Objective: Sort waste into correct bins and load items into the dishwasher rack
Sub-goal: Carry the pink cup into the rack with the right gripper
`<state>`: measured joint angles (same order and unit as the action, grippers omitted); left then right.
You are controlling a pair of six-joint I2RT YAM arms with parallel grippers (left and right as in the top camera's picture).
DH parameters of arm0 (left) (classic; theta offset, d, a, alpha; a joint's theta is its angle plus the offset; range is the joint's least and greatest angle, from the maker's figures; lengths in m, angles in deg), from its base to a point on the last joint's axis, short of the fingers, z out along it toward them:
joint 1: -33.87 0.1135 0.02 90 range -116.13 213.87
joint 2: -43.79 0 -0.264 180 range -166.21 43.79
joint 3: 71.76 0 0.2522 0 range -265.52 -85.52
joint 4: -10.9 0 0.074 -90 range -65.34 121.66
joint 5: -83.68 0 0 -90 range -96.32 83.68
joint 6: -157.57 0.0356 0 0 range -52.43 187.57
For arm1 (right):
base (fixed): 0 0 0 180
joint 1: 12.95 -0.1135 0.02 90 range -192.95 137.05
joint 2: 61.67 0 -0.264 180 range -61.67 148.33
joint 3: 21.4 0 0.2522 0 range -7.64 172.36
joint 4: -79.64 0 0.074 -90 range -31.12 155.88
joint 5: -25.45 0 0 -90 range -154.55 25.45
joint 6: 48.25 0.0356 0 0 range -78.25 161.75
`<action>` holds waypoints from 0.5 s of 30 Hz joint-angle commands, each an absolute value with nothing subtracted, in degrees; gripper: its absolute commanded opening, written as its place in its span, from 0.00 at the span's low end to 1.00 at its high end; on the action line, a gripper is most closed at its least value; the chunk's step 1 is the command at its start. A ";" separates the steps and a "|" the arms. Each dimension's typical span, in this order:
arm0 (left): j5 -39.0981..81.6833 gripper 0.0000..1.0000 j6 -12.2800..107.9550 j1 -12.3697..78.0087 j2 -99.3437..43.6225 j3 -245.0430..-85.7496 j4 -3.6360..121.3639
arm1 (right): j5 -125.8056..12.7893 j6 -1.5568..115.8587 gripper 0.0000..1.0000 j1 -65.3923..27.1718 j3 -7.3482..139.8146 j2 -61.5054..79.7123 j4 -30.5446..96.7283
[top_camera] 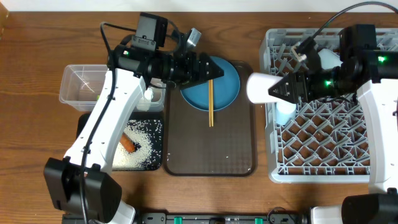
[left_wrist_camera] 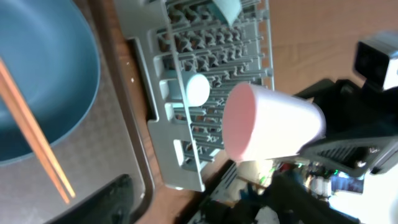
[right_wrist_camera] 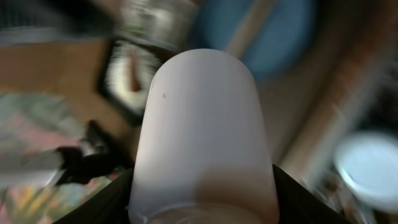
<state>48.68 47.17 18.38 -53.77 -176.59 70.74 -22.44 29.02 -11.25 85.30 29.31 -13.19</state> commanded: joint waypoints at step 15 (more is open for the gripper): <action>46.87 0.94 47.83 18.38 -54.17 -175.89 70.68 | -50.46 49.63 0.01 -11.14 86.05 21.97 -27.86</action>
<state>47.26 46.89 18.38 -53.77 -176.54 70.72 -46.73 46.88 -11.25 85.30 23.30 -26.57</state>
